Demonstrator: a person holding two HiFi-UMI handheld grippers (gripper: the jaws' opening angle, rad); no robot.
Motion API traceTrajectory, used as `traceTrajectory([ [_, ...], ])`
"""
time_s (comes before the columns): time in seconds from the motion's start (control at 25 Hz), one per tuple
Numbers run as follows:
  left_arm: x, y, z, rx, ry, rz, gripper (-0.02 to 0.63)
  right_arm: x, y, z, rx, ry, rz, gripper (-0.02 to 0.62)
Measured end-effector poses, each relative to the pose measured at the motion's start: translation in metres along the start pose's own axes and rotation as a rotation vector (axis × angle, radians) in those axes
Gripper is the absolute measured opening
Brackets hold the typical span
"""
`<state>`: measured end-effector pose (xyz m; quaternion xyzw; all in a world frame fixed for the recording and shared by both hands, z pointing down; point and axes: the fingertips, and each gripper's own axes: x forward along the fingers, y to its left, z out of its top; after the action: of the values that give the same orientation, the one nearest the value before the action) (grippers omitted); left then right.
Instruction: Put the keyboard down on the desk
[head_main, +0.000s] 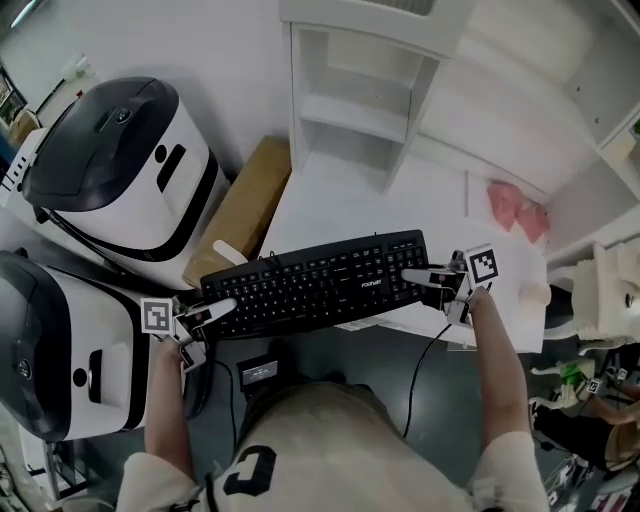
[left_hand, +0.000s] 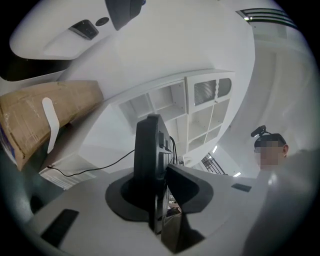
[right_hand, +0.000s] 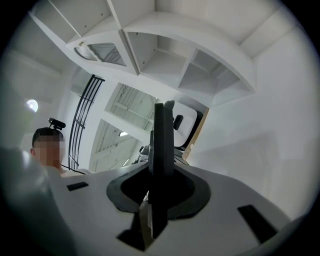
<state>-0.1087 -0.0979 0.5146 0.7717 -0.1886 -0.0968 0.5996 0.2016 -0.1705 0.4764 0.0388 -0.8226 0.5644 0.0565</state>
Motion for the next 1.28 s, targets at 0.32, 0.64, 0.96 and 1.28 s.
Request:
traceTrajectory([
  [0.32,0.032,-0.016,-0.020,0.047,0.046,0.029,0.118,-0.042,-0.002,-0.025,0.012,-0.026,-0.023,0.101],
  [0.64,0.041,-0.030,-0.044,0.042,0.051,0.072,0.120,-0.061,-0.003,-0.043,-0.010,-0.021,-0.016,0.106],
  [0.96,0.034,-0.029,-0.058,0.016,0.062,0.099,0.120,-0.057,-0.011,-0.060,0.025,-0.025,-0.012,0.107],
  [1.28,0.033,-0.015,-0.042,0.013,0.109,0.039,0.120,-0.052,0.001,-0.059,0.018,-0.069,-0.106,0.110],
])
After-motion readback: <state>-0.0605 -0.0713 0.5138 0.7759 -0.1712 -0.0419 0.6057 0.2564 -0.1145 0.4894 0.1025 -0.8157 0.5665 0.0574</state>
